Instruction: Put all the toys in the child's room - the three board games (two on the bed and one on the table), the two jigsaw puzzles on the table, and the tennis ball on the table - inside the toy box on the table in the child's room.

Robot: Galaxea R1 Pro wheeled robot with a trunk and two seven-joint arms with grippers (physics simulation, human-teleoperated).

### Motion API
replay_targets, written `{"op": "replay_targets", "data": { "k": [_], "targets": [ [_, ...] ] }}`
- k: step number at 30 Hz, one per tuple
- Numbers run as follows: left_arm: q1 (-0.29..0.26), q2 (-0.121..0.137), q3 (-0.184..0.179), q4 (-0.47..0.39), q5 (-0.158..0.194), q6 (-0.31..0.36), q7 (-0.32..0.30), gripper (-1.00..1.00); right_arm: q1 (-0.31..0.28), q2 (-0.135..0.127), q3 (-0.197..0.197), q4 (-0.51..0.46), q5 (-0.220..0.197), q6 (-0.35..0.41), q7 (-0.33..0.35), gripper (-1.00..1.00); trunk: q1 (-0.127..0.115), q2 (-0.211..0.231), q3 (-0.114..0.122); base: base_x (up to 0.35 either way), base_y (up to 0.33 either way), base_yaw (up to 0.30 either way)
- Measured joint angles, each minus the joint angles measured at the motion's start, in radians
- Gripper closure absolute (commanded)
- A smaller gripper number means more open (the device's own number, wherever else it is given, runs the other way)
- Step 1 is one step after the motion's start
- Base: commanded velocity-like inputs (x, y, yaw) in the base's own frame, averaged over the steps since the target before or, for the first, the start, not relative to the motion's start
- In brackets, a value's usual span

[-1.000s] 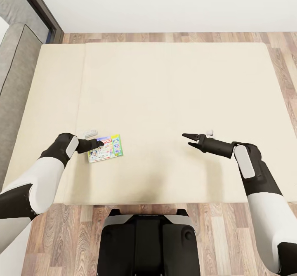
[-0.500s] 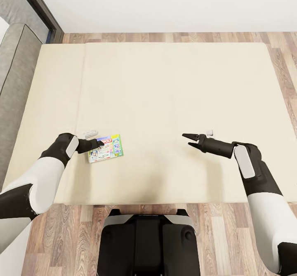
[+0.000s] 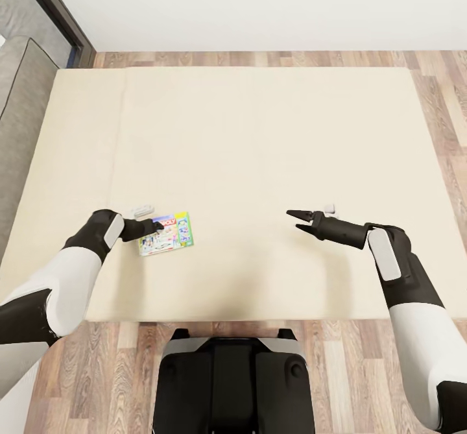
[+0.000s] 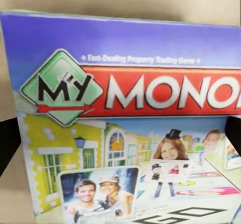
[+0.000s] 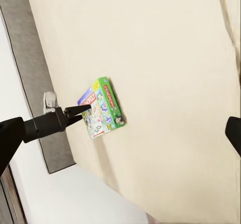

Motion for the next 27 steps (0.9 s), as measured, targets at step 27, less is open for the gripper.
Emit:
{"op": "replay_targets", "data": {
  "k": [27],
  "targets": [
    [0.000,-0.001,-0.001,0.009,-0.002,0.002,-0.001,-1.00,0.000,0.000,0.000,0.000,0.000,0.000,0.000,-1.00,0.000,0.000,0.000,0.000,-0.155,0.000]
  ]
}}
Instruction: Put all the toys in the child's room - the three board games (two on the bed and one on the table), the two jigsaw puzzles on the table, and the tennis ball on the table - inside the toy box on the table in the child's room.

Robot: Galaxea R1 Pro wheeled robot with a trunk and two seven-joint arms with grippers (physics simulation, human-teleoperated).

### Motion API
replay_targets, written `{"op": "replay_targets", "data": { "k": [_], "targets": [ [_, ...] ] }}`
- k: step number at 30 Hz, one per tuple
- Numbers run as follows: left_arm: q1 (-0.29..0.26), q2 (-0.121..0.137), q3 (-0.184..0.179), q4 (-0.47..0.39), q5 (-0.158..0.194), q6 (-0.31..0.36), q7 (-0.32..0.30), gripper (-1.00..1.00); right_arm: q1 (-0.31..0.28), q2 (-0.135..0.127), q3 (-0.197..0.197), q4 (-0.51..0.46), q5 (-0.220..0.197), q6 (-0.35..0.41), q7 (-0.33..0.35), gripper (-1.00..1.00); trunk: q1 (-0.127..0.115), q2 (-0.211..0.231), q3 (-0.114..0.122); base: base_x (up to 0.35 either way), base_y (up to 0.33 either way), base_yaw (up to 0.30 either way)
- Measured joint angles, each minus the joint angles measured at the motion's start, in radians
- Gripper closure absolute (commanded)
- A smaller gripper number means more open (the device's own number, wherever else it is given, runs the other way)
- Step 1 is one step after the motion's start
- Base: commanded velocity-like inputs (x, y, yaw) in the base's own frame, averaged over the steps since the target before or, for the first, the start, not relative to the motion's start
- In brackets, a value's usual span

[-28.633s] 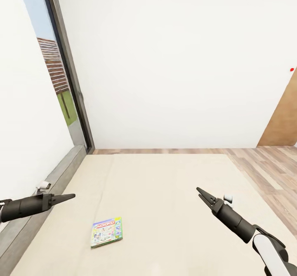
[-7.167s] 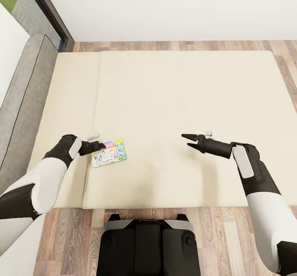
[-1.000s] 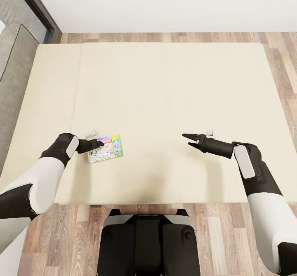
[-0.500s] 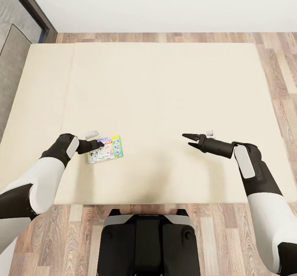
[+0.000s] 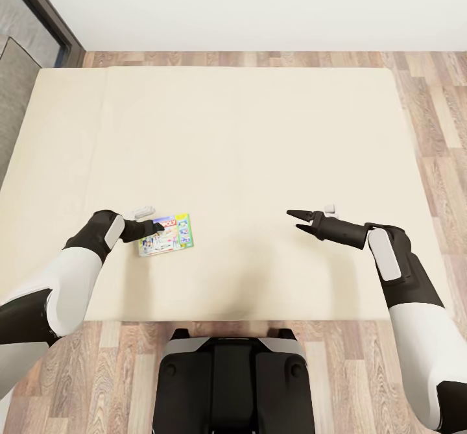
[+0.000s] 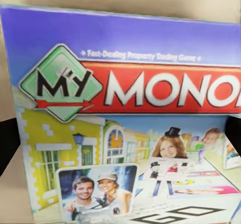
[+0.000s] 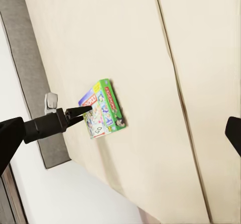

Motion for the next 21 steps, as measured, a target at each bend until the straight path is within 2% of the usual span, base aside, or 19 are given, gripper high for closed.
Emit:
{"op": "replay_targets", "data": {
  "k": [11,21],
  "targets": [
    [0.000,0.000,0.000,0.002,0.001,0.000,-0.001,-1.00,0.000,0.000,0.000,0.000,0.001,0.000,0.001,-1.00,0.000,0.000,0.000,0.000,-0.195,0.000],
    [0.000,-0.002,0.000,0.003,0.003,0.000,-0.001,-1.00,0.000,0.000,0.000,0.000,0.000,0.000,0.002,-1.00,0.000,0.000,0.000,0.000,-0.080,0.000]
  ]
}}
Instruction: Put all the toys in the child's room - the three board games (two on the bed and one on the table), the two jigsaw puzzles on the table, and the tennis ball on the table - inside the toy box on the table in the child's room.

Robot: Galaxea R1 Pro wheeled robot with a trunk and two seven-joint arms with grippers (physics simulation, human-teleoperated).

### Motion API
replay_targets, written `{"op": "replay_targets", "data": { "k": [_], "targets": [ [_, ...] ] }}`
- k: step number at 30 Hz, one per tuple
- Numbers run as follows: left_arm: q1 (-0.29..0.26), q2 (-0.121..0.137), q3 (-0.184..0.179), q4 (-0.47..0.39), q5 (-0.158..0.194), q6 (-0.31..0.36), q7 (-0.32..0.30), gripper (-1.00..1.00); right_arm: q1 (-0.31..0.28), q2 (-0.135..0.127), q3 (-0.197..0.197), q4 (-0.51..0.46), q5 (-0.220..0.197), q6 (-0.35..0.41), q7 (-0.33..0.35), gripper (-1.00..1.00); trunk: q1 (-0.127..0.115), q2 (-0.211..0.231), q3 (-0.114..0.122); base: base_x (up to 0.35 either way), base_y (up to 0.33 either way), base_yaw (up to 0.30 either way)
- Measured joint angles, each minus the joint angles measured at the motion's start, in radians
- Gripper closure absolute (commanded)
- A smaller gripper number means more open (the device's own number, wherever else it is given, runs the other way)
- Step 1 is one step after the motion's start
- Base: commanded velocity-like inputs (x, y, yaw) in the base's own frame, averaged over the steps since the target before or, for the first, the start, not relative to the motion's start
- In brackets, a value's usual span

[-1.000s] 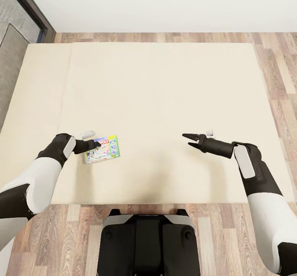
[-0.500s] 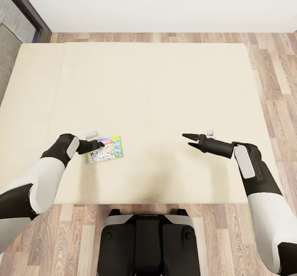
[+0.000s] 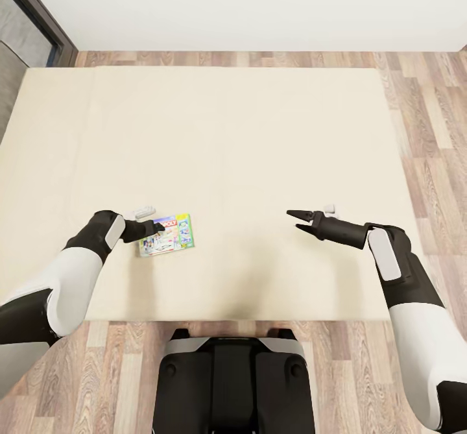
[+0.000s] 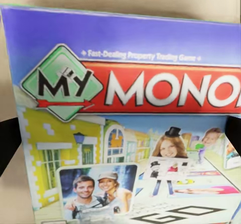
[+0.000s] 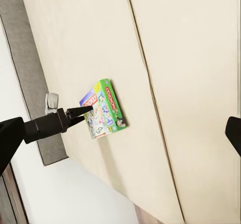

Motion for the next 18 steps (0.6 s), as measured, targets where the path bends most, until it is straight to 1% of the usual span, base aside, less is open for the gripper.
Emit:
{"op": "replay_targets", "data": {
  "k": [5,12,18],
  "targets": [
    [0.000,0.000,0.001,0.002,0.005,0.000,-0.001,-1.00,0.000,0.000,0.000,0.000,0.001,0.000,0.000,-1.00,0.000,0.000,0.000,0.000,-0.219,0.000],
    [0.000,0.000,0.000,0.002,0.002,0.000,0.000,-1.00,0.000,0.000,0.000,0.000,0.001,0.000,0.000,-1.00,0.000,0.000,0.000,0.000,-0.221,0.000],
    [0.000,0.000,-0.002,0.001,-0.001,0.000,0.000,-1.00,0.000,0.000,0.000,0.001,0.001,0.000,0.000,-1.00,0.000,0.000,0.000,0.000,-0.066,0.000]
  ]
}}
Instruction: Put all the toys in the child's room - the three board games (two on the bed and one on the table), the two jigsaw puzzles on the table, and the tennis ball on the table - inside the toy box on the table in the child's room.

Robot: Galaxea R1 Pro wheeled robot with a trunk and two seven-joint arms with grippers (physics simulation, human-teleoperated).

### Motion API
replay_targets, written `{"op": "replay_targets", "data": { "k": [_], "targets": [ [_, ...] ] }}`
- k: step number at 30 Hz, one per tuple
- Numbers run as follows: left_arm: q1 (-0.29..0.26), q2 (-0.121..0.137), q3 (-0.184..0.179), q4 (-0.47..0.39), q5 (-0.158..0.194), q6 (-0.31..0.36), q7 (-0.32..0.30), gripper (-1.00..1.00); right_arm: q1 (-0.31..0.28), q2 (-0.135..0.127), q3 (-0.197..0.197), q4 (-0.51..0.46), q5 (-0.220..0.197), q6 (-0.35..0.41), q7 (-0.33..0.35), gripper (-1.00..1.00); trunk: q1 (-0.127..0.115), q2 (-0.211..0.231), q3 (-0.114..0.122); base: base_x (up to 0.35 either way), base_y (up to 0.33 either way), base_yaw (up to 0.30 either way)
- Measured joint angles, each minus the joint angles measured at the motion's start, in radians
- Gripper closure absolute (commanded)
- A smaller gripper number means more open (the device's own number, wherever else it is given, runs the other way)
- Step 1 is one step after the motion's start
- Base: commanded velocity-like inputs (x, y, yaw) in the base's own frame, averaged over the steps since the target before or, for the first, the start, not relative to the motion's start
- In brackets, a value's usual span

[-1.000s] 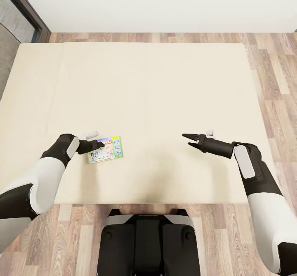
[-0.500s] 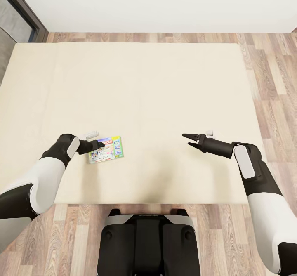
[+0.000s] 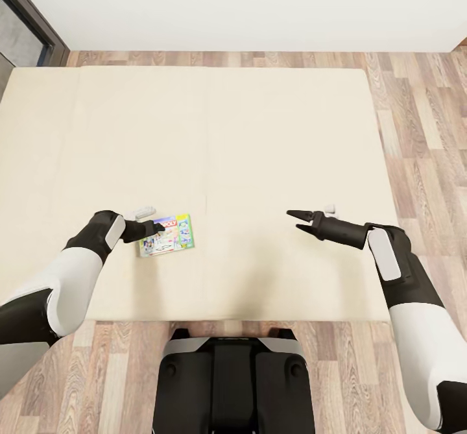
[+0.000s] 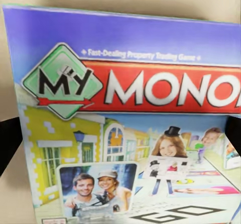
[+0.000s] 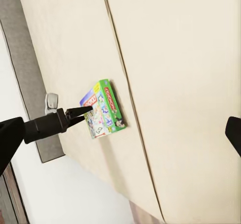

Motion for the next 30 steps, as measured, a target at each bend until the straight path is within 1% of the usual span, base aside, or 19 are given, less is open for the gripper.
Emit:
{"op": "replay_targets", "data": {
  "k": [13,15,17,20,23,30],
  "targets": [
    [0.000,0.002,0.005,0.007,0.012,0.001,-0.006,-1.00,0.000,-0.010,0.000,0.000,-0.001,0.000,0.000,-1.00,0.000,0.000,0.000,0.000,-0.005,0.000],
    [0.000,0.004,0.004,0.013,0.008,0.000,-0.026,-1.00,0.000,-0.011,0.000,0.001,-0.001,0.000,0.000,-1.00,0.000,0.000,0.000,0.000,0.000,0.000],
    [0.001,0.005,0.005,0.014,0.012,0.001,-0.061,-1.00,0.000,-0.011,0.000,0.001,-0.001,0.000,0.000,-1.00,0.000,0.001,0.000,0.000,0.000,0.000],
    [0.001,0.006,0.001,0.014,0.010,0.000,-0.108,-1.00,0.000,-0.011,0.000,0.000,-0.001,0.000,0.000,-1.00,0.000,0.001,0.000,0.000,0.000,0.000],
    [0.001,0.006,0.000,0.014,0.008,0.000,-0.124,-1.00,0.000,-0.012,0.000,0.000,-0.001,0.000,0.000,-1.00,0.000,0.001,0.000,0.000,0.000,0.000],
    [0.001,0.005,0.000,0.014,0.006,0.000,-0.132,-1.00,0.000,-0.016,-0.001,0.000,-0.003,0.000,0.000,-1.00,0.000,0.001,0.000,0.000,0.000,0.000]
  ]
}}
